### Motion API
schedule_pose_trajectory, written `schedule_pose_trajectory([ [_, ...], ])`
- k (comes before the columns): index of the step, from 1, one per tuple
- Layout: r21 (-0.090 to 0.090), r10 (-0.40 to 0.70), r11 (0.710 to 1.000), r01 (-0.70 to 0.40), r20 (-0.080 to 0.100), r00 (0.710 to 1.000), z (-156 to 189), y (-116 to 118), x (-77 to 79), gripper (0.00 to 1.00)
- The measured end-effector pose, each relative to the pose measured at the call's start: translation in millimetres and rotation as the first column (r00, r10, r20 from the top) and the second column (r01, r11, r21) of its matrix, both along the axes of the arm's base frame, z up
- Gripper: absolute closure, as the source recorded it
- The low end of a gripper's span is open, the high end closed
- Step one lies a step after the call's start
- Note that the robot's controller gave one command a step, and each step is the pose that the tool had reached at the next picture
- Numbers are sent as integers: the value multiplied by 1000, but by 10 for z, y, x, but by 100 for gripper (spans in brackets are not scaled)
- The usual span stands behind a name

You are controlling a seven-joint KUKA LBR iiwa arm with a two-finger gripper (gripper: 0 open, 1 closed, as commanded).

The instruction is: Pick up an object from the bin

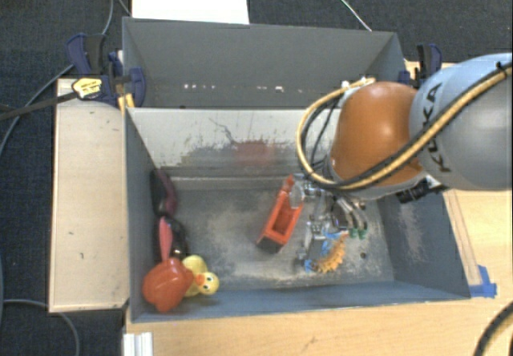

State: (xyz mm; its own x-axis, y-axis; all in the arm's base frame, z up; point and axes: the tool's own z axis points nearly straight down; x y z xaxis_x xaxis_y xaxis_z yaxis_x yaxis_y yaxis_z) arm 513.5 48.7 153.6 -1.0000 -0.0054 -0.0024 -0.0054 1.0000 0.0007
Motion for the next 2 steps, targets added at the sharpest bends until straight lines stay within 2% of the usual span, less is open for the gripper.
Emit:
schedule_pose_trajectory([
  [1,0,181,983,-181,10,983,-811,-56,-6,0],
  [2,-3,383,924,-383,10,923,-819,-118,60,0],
])
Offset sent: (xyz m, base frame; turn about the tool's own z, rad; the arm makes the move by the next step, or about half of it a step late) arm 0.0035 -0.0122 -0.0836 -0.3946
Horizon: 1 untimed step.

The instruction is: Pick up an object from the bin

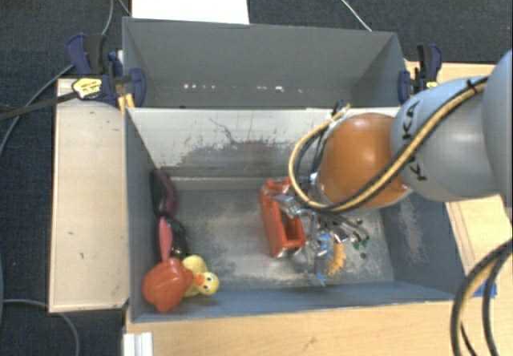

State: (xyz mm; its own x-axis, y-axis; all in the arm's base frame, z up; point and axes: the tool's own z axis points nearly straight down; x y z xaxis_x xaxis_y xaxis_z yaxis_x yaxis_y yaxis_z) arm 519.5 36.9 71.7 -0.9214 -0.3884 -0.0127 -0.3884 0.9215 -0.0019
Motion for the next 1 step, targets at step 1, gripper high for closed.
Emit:
schedule_pose_trajectory([
  [1,0,193,981,-193,9,981,-5,-132,67,0],
])
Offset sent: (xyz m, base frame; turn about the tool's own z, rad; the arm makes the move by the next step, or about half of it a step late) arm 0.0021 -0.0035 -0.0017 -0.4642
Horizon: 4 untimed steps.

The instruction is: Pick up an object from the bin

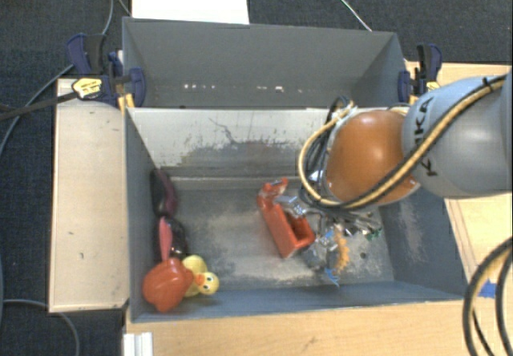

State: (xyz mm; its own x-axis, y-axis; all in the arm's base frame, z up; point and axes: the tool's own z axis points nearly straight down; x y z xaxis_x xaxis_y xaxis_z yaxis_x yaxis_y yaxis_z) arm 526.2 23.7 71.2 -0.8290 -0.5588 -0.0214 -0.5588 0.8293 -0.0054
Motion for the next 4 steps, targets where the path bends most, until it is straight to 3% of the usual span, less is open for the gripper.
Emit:
schedule_pose_trajectory([
  [1,-7,255,967,-255,6,967,6,99,-16,0],
  [2,-12,506,863,-506,9,863,22,86,77,100],
  [3,-11,504,864,-504,9,864,23,85,76,100],
  [4,-14,520,854,-520,16,854,925,-7,105,100],
])
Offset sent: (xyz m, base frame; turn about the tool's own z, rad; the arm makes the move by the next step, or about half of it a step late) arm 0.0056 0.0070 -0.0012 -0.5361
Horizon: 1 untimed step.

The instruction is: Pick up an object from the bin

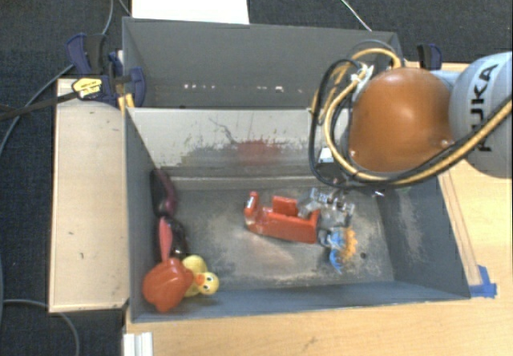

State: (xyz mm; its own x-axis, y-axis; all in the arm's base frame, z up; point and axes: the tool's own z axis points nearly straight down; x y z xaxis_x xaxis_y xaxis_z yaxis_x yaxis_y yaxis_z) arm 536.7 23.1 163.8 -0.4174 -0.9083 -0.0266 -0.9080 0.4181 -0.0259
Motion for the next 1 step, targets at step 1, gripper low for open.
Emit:
schedule_pose_trajectory([
  [1,-3,24,1000,-24,-7,1000,-512,-7,47,100],
])
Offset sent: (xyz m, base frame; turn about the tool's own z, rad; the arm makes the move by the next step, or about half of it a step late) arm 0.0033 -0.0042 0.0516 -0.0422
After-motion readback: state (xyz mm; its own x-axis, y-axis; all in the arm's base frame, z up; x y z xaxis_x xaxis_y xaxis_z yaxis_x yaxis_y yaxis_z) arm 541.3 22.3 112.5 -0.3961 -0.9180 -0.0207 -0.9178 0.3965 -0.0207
